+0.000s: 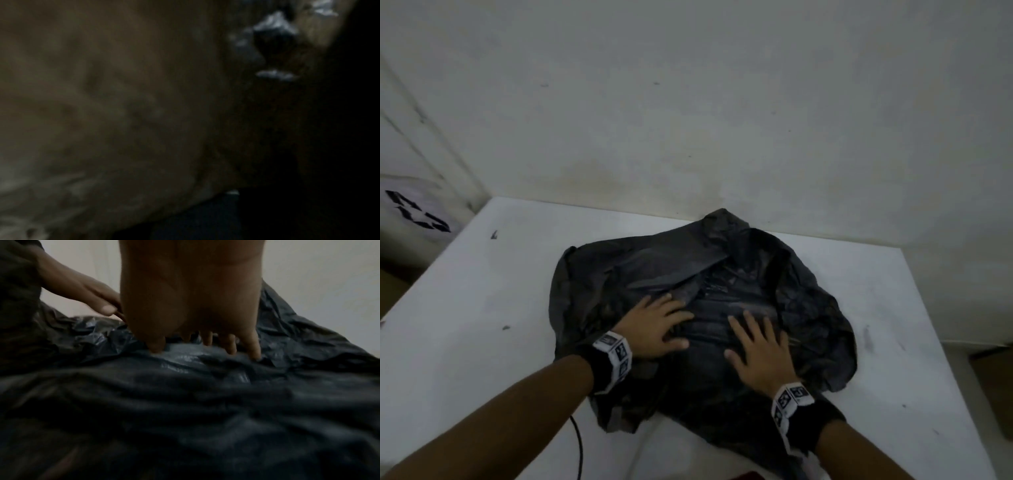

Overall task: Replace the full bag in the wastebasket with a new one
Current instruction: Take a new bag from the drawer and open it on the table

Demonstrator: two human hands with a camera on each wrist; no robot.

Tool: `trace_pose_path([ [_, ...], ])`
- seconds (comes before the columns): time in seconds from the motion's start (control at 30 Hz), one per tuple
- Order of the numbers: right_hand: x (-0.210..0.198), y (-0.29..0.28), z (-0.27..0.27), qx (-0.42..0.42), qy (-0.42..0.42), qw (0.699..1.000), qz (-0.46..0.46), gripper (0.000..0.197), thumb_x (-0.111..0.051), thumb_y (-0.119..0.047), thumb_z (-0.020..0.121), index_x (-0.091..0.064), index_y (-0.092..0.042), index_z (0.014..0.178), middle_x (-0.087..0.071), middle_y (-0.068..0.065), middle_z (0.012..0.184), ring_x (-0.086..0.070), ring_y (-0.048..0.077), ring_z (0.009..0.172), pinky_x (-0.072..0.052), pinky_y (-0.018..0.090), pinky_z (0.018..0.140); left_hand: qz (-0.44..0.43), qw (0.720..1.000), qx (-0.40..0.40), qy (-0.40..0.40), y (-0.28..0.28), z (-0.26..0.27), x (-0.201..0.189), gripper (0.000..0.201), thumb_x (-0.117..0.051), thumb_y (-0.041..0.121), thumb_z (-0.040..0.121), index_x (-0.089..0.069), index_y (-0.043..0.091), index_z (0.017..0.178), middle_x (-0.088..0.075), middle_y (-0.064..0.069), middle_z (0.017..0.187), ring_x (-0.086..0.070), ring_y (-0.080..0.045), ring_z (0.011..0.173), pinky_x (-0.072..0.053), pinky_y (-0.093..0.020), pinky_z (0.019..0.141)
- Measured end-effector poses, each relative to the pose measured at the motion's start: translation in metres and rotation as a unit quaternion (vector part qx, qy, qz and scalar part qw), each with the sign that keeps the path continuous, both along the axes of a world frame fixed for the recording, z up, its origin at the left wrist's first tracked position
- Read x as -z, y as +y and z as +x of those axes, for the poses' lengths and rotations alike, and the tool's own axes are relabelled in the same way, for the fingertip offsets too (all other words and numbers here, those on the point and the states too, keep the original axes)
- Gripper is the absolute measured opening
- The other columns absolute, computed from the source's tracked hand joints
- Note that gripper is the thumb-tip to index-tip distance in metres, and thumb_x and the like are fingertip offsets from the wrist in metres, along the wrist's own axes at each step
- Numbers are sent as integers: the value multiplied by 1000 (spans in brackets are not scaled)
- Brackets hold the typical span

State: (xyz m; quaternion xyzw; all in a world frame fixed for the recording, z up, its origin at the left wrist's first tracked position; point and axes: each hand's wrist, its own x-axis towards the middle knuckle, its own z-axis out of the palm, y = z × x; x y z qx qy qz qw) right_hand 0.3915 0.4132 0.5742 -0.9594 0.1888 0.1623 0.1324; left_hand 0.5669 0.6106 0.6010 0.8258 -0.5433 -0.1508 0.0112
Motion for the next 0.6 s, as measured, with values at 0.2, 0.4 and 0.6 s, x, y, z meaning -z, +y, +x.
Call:
trace_pose_path([
  [0.2,24,-57,-56,25,127,991,-22,94,28,-84,57,21,-49,144,28,-14,155,15,24,149,-3,58,117,273,961,-49,-24,21,-6,28,87,-37,73,85,10,40,150,24,7,158,10,-40,146,-2,-71,109],
  [0.4,-1,-95,-54,149,177,970,-74,55,-30,-48,99,-14,-43,152,-9,-3,163,-7,36,148,-10,63,114,213,964,-95,-124,29,18,16,82,-53,49,90,-1,35,152,11,-3,161,9,-36,147,5,-67,111],
  [0.6,-23,-34,1,117,-17,991,-62,49,-34,-45,94,-47,-26,137,-48,6,141,-44,32,127,-37,42,104,26,962,-237,-134,65,35,10,89,-73,62,63,-50,16,135,-38,-19,148,-27,-42,138,11,-56,113],
])
